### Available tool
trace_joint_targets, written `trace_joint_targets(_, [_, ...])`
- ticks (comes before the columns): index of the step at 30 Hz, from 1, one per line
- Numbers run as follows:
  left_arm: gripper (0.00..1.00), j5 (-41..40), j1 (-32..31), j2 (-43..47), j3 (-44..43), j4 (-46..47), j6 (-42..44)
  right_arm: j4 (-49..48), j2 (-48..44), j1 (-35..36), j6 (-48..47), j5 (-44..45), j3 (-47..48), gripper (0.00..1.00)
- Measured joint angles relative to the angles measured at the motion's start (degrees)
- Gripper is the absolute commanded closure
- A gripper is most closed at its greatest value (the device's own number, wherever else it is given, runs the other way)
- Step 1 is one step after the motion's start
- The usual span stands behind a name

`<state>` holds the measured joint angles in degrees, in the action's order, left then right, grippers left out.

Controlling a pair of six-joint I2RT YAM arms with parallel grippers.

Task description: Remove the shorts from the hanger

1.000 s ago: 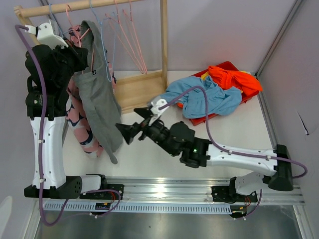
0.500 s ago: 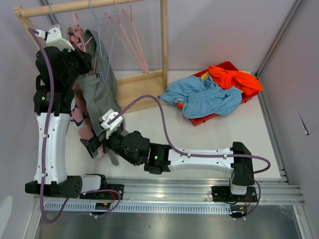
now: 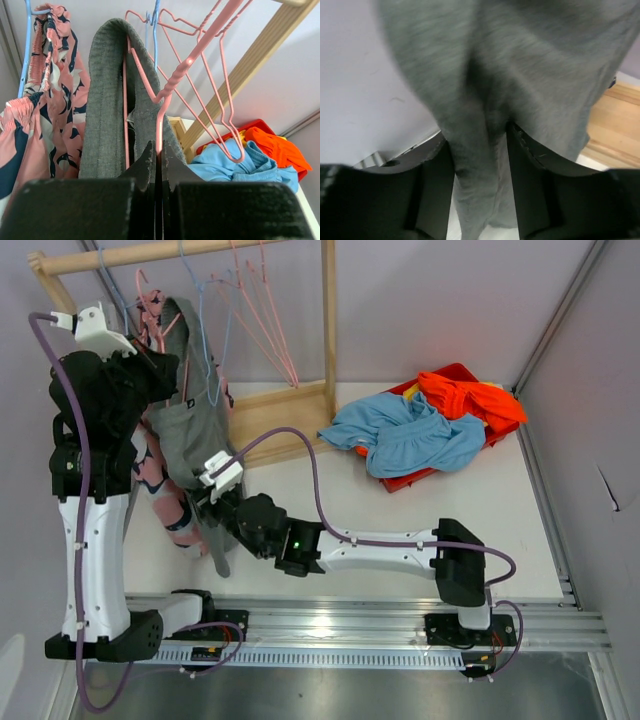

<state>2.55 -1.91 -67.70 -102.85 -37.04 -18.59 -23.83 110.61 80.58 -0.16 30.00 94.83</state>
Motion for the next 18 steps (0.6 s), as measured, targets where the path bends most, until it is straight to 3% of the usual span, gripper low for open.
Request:
trace_joint_targets(1, [1.00, 0.3, 0.0, 0.4, 0.0, -0.2, -0.1, -0.4, 0.0, -0.2, -0.1, 0.2, 0.0, 0.76])
trace_joint_targets(3, [1.00, 0.9, 0.0, 1.3, 0.0, -0.4, -0.6, -0.8, 0.0, -0.3, -0.3, 0.4, 0.0, 0.99])
trace_joint_targets(10, [1.00, 1.1, 0.0, 0.9, -0.2, -0.9, -0.7, -2.1, -3.4, 2.1, -0.5, 1.6, -6.9, 1.00])
trace_joint_targets(18, [1.00, 1.0, -1.2, -7.6, -9.5, -14.6, -0.3, -9.3, -20.3, 11.5, 3.5, 14.0, -31.5, 1.00])
